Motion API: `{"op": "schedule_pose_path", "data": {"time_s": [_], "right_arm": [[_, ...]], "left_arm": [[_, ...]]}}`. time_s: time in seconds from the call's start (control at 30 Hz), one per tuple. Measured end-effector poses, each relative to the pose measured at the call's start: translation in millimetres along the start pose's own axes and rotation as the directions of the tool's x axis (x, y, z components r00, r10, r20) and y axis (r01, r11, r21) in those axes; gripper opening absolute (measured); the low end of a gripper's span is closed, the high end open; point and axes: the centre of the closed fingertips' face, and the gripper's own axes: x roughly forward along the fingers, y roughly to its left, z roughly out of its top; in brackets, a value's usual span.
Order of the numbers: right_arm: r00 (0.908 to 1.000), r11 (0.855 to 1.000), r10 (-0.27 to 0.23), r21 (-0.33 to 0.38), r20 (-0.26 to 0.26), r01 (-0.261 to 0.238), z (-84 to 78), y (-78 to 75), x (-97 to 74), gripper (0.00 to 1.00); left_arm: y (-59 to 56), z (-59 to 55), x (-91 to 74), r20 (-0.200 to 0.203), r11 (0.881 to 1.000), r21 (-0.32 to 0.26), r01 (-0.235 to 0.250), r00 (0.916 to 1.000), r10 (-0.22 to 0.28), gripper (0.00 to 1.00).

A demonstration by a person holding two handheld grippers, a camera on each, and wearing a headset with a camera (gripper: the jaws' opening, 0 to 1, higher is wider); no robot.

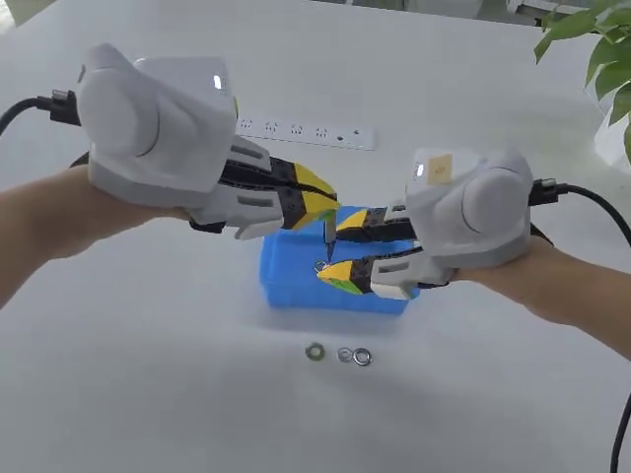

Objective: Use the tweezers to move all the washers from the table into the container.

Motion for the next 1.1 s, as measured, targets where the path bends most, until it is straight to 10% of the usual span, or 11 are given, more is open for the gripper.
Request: {"op": "schedule_pose_path", "data": {"time_s": [0.53, 1.1], "right_arm": [[0.9847, 0.978, -0.173, 0.122, 0.021, 0.169, -21.7, -15.7, -45.5, 0.67], [0.9954, 0.972, -0.096, 0.215, -0.003, 0.094, -58.6, 44.5, -84.2, 0.96]], "left_arm": [[-10.7, 14.2, -17.7, 0.007, 0.999, 0.020, -0.033, 0.9994, 0.032, 0.04], [-41.2, 6.5, -37.2, 0.019, 1.000, -0.015, -0.017, 0.9997, 0.017, 0.04]]}}
